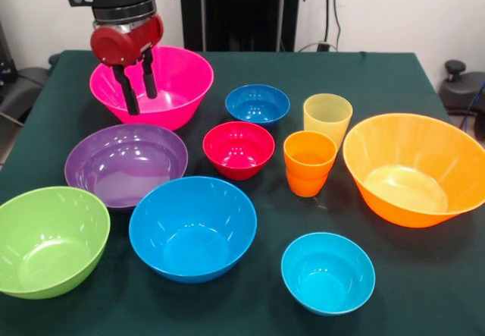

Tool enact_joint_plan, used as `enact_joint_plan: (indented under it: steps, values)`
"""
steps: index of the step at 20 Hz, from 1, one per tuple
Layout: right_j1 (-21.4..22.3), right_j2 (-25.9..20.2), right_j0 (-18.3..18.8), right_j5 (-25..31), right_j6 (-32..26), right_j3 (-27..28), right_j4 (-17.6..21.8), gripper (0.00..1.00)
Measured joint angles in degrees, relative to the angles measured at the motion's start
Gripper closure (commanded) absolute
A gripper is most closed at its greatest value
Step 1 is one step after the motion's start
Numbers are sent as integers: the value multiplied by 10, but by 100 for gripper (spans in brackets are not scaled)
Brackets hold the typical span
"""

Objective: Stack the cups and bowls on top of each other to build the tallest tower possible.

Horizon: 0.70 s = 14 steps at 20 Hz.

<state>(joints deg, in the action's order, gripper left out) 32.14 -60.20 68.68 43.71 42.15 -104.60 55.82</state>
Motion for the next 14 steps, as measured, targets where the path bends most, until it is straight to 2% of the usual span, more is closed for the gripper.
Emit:
enact_joint_plan:
  steps: [10,14]
  values:
    - [-27,1,-2,0,-17,15,7,0]
    - [-36,9,-16,-1,-17,15,12,0]
